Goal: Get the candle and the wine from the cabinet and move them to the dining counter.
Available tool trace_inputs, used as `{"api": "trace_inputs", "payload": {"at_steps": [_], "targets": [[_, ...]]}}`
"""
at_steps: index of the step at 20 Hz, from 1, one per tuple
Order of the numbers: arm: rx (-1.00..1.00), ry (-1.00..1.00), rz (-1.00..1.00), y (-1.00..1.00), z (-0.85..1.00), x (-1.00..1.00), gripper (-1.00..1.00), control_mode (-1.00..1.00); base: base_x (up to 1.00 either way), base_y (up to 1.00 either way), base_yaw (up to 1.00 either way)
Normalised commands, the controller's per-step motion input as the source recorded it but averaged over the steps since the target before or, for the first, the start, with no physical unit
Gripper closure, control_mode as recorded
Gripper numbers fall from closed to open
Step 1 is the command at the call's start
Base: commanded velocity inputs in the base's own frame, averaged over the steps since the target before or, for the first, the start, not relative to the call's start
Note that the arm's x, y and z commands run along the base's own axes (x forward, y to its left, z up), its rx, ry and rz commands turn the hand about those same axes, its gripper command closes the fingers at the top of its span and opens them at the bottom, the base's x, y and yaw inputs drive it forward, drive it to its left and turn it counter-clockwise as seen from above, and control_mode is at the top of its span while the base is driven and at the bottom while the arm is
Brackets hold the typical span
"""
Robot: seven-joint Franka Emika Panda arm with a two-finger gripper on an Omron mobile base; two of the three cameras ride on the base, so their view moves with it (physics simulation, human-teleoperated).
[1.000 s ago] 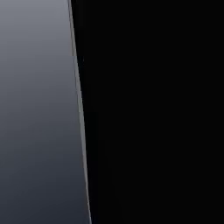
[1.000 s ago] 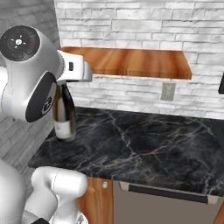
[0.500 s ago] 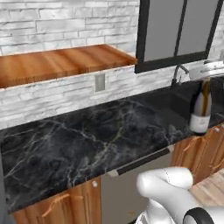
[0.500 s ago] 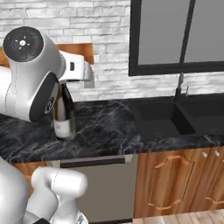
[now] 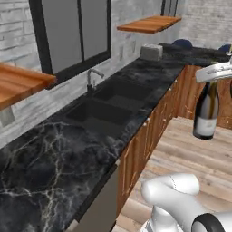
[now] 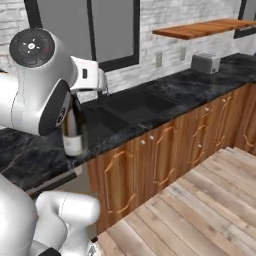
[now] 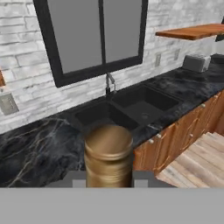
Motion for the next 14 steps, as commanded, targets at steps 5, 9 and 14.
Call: {"api": "trace_inputs", "payload": {"at_steps": [5,9,14], "targets": [[0.00,0.00,0.00,0.00,0.00,0.00,1.00,1.00,0.00,-0.25,-0.90],[0.00,0.00,0.00,0.00,0.00,0.00,1.00,1.00,0.00,-0.40,-0.86],[0.00,0.00,0.00,0.00,0.00,0.00,1.00,1.00,0.01,-0.68,-0.78]]}}
